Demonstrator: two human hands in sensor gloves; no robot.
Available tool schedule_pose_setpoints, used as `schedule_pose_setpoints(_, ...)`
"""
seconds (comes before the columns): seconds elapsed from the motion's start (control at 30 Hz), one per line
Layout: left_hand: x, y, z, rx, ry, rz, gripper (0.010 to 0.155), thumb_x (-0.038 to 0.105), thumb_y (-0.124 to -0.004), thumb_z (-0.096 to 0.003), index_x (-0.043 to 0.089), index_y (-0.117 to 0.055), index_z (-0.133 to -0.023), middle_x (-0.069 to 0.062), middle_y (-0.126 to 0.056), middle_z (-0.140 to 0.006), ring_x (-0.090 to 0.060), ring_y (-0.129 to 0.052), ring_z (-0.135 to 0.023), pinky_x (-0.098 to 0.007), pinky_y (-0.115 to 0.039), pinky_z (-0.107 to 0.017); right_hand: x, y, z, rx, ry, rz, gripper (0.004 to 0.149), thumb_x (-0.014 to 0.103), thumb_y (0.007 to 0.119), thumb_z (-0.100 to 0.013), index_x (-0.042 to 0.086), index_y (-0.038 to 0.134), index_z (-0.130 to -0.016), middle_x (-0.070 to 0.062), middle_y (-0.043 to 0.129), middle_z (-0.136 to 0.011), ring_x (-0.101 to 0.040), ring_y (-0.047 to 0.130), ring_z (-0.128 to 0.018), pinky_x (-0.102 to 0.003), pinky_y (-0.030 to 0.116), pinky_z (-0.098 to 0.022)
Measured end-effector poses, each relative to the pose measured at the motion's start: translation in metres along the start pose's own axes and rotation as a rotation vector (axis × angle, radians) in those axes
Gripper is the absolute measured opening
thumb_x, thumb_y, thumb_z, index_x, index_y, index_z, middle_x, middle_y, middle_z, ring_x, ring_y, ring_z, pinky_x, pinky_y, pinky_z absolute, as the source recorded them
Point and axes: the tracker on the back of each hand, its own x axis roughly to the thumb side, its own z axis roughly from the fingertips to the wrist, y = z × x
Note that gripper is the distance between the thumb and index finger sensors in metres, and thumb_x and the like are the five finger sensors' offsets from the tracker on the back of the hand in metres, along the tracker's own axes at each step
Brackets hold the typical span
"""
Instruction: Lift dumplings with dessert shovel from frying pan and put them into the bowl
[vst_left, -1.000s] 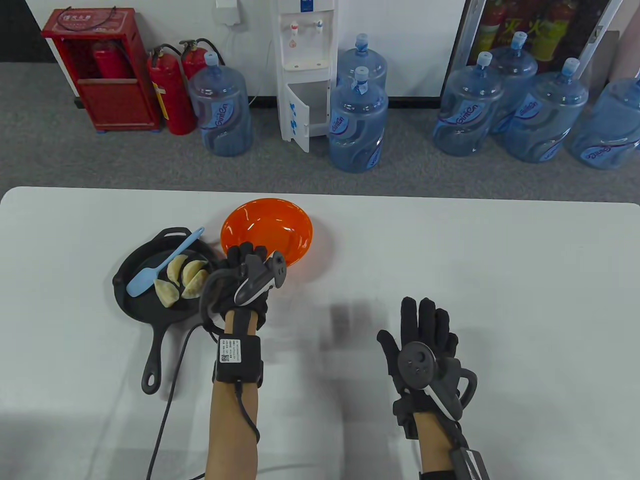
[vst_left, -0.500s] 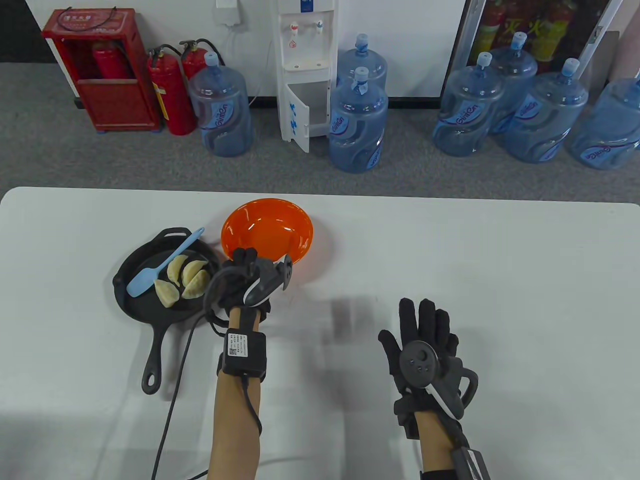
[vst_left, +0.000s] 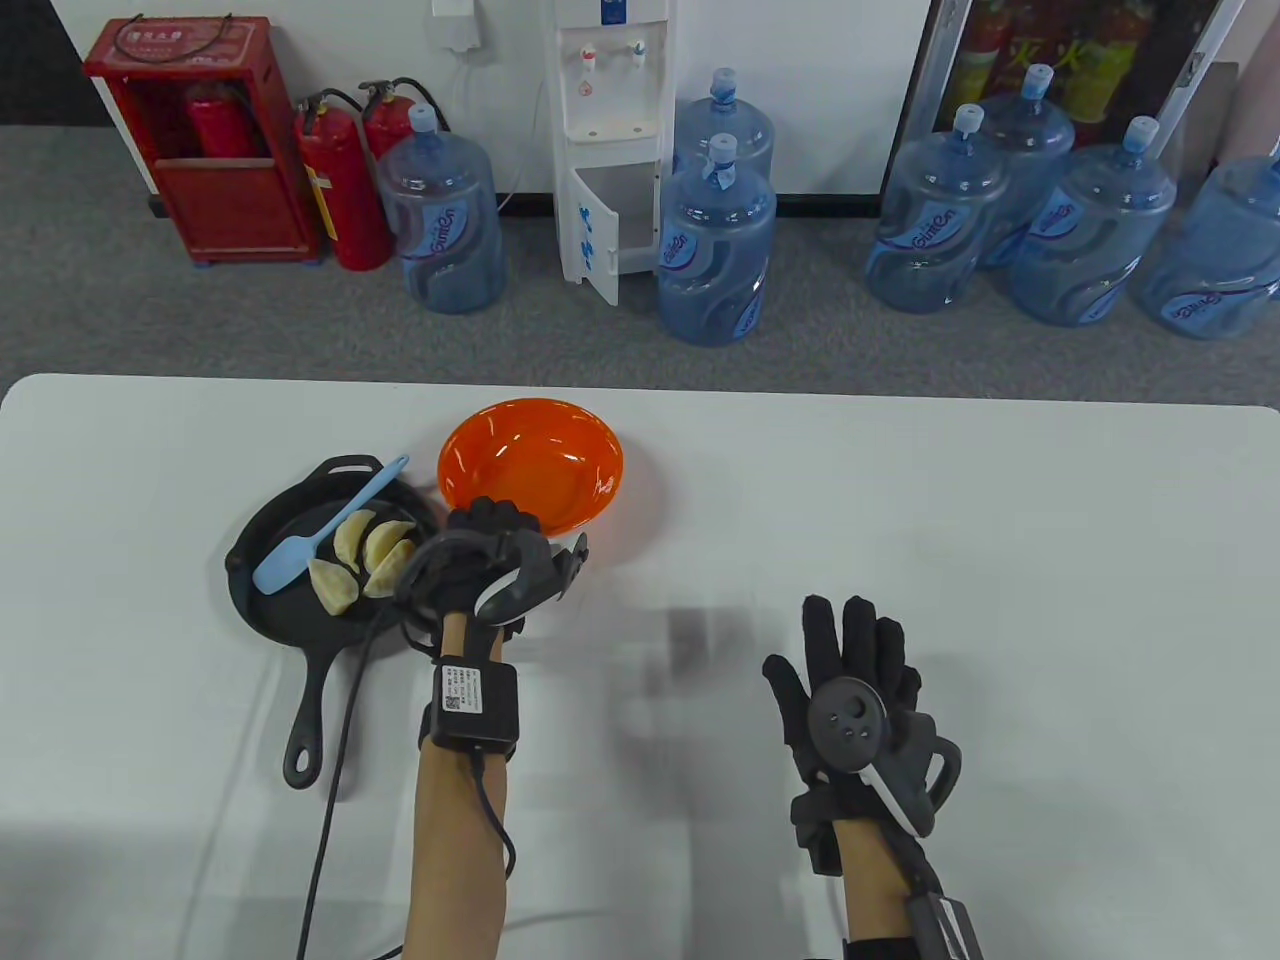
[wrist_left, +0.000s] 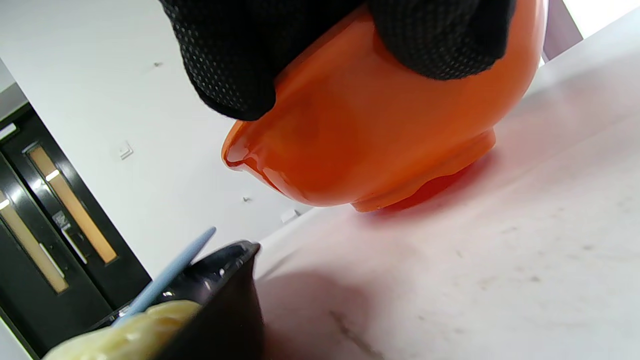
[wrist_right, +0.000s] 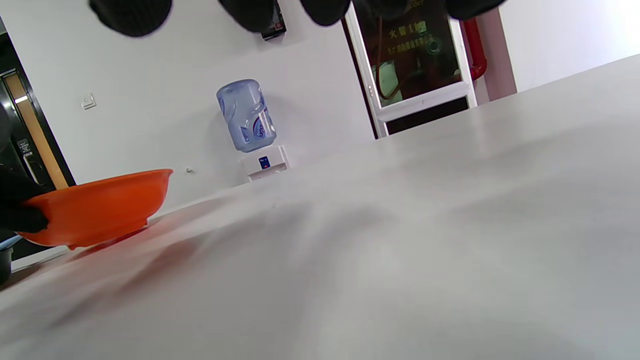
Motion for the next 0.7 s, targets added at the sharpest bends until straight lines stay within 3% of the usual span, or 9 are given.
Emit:
schedule_pose_setpoints(0.27,-0.026,0.035,0.019,0.098,-0.021,0.006,0.039,0.045,-0.074,-0.049,0.042,-0.083,-0.086,0.016,-0.09,-0.097,-0.012,-0.098,-0.096,-0.038,-0.086,-0.068,0.002,0.001,0.0,0.002,-0.015,0.012,0.074,0.064,0.049,-0.065,0.029,0.029,-0.126,-0.015,0.02,-0.13,-0.046,0.023,-0.116,-0.073,0.034,-0.076)
schedule_pose_setpoints(0.43,-0.041,0.056,0.043,0.151,-0.016,0.08,0.039,0.045,-0.074,-0.0495,0.041,-0.084,-0.087,0.016,-0.091,-0.096,-0.013,-0.099,-0.095,-0.039,-0.086,-0.068,0.001,-0.001,0.0,-0.002,-0.014,-0.018,0.075,0.064,0.049,-0.065,0.027,0.028,-0.126,-0.016,0.02,-0.13,-0.047,0.023,-0.116,-0.073,0.035,-0.076)
schedule_pose_setpoints(0.7,-0.04,0.082,0.092,0.205,-0.103,-0.004,0.039,0.045,-0.074,-0.0497,0.041,-0.084,-0.087,0.016,-0.091,-0.096,-0.013,-0.1,-0.095,-0.038,-0.086,-0.068,0.004,-0.005,0.002,-0.004,-0.039,-0.071,0.077,0.065,0.049,-0.064,0.024,0.027,-0.126,-0.017,0.021,-0.13,-0.047,0.025,-0.116,-0.073,0.035,-0.076)
